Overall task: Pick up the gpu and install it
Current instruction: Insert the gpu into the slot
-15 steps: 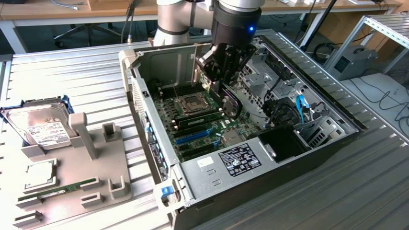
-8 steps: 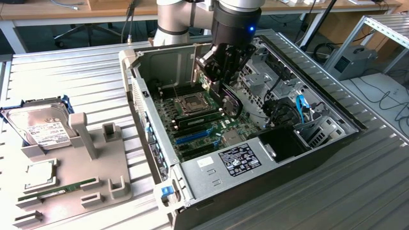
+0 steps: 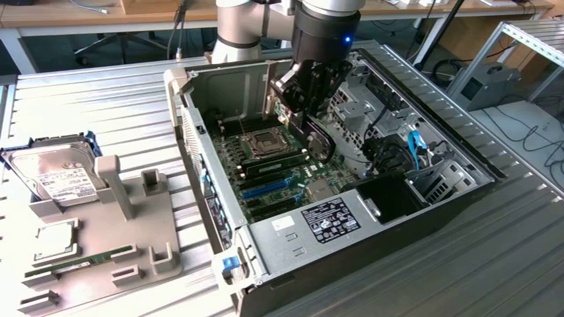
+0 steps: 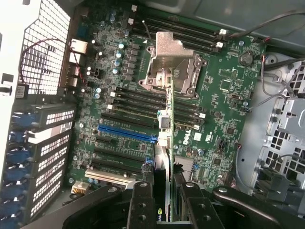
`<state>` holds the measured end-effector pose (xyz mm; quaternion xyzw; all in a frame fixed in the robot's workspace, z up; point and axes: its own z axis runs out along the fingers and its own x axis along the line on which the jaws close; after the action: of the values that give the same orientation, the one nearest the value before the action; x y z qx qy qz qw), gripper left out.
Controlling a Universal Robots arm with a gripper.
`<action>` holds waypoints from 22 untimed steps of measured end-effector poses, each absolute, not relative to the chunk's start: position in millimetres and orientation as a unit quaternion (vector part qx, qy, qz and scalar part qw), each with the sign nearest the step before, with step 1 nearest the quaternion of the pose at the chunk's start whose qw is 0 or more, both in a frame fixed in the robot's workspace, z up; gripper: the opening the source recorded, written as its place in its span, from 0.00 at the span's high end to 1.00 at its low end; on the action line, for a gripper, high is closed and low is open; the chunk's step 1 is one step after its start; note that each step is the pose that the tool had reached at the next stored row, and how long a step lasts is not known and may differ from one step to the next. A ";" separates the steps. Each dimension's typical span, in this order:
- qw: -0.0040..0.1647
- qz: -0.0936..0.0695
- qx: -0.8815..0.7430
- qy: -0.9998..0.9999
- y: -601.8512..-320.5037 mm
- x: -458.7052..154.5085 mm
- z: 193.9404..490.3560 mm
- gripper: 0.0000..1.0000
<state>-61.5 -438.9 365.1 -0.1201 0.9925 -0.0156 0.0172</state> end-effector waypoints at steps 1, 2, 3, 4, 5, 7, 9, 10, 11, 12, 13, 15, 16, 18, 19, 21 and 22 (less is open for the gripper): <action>0.017 -0.015 -0.122 0.992 -438.9 -61.4 365.1 0.74; 0.017 -0.015 -0.123 0.992 -438.9 -61.4 365.1 0.74; 0.017 -0.015 -0.124 0.992 -438.9 -61.4 365.1 0.74; 0.017 -0.015 -0.126 0.992 -438.9 -61.5 365.1 0.74; 0.017 -0.015 -0.127 0.992 -438.9 -61.4 365.1 0.74; 0.017 -0.015 -0.130 0.991 -438.9 -61.5 365.1 0.74; 0.017 -0.015 -0.133 0.991 -438.9 -61.4 365.1 0.74; 0.017 -0.015 -0.135 0.991 -438.9 -61.4 365.1 0.74; 0.017 -0.015 -0.136 0.990 -438.9 -61.4 365.1 0.74; 0.018 -0.015 -0.138 0.990 -438.9 -61.4 365.1 0.74; 0.018 -0.015 -0.140 0.990 -438.9 -61.5 365.1 0.74; 0.018 -0.015 -0.144 0.989 -438.9 -61.4 365.1 0.74; 0.018 -0.015 -0.145 0.989 -438.9 -61.4 365.1 0.74; 0.018 -0.015 -0.148 0.989 -438.9 -61.5 365.1 0.74; 0.018 -0.015 -0.149 0.988 -438.9 -61.4 365.1 0.74; 0.018 -0.015 -0.155 0.988 -438.9 -61.4 365.1 0.74; 0.018 -0.015 -0.156 0.987 -438.9 -61.5 365.1 0.74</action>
<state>-61.5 -438.9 365.1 -0.1563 0.9874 -0.0149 0.0178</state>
